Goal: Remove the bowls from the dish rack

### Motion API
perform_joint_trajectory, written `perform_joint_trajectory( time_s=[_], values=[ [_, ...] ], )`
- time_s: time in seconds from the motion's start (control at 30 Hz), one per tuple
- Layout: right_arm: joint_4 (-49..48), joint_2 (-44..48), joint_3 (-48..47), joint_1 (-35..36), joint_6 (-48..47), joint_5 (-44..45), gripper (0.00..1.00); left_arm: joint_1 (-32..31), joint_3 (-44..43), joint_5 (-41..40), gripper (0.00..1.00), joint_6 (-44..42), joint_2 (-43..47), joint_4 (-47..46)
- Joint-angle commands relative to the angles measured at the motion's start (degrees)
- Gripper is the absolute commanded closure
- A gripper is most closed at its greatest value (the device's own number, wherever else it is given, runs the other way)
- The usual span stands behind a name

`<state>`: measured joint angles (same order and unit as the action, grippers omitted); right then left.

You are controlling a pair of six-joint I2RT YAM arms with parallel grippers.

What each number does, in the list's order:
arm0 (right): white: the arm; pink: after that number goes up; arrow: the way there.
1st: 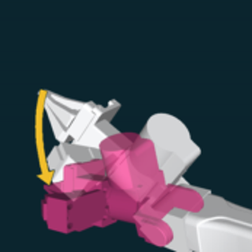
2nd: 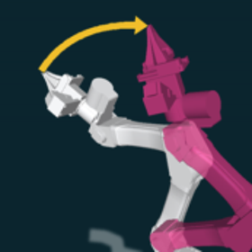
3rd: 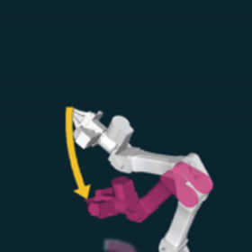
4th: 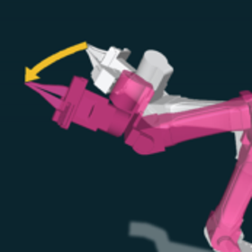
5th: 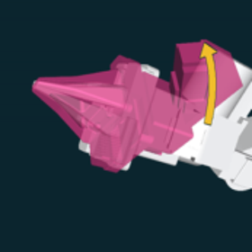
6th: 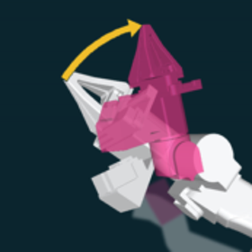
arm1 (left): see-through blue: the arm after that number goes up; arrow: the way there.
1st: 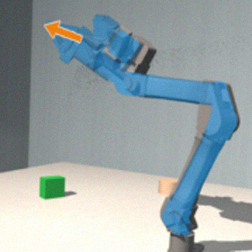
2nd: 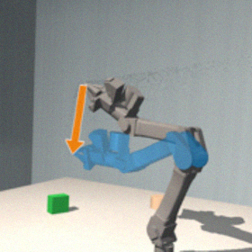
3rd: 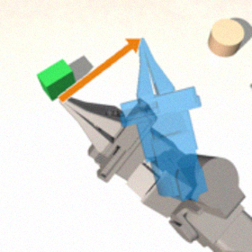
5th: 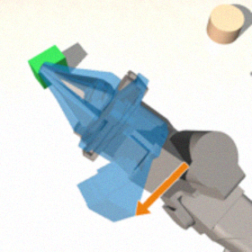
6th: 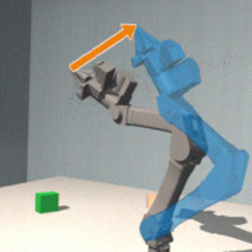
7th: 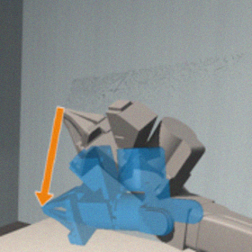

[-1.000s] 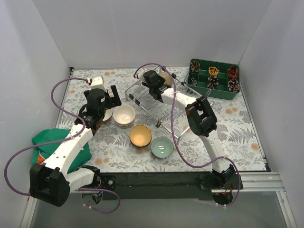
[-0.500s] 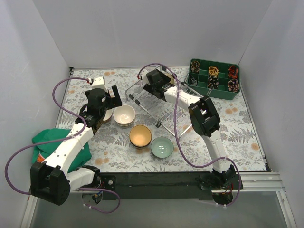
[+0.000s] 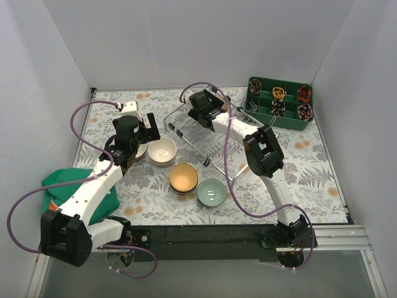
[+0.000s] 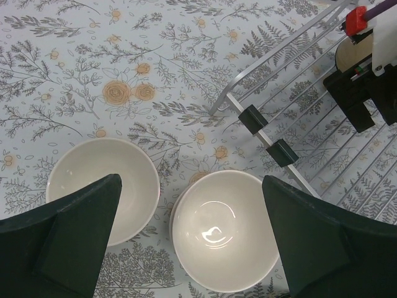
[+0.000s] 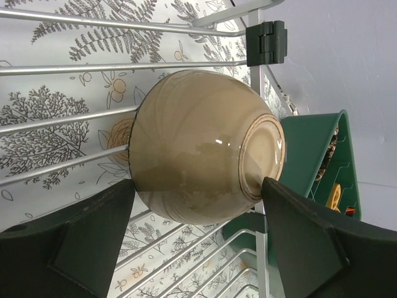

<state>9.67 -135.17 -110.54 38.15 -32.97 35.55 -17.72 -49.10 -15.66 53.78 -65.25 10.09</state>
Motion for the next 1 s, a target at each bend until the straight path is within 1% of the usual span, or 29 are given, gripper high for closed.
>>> perform_joint_trajectory(
  time_s=[0.0, 0.3, 0.6, 0.8, 0.93, 0.97],
  values=[
    [3.8, -5.5, -0.3, -1.1, 3.2, 1.9, 0.07, 0.4, 0.3, 0.5, 0.02, -0.5, 0.2, 0.2],
    [3.1, -9.5, -0.3, -1.1, 0.6, 4.4, 0.09, 0.4, 0.3, 0.9, 0.02, -0.5, 0.0, 0.2],
    [3.5, -6.5, 5.4, -1.1, -1.3, 6.1, 0.08, 0.4, 0.3, 1.1, 0.02, -0.7, -0.2, 0.3],
    [3.3, -7.5, 5.1, -1.1, -4.0, 7.6, 0.09, 0.4, 0.3, 1.2, 0.02, -0.7, -0.2, 0.5],
    [1.3, -7.7, 5.4, -1.1, -4.9, 8.3, 0.13, 0.4, 0.2, 1.3, 0.02, -0.7, -0.2, 0.5],
    [0.9, -7.6, 5.7, -1.1, -5.2, 8.7, 0.17, 0.4, 0.3, 1.3, 0.02, -0.7, -0.2, 0.5]
  ],
)
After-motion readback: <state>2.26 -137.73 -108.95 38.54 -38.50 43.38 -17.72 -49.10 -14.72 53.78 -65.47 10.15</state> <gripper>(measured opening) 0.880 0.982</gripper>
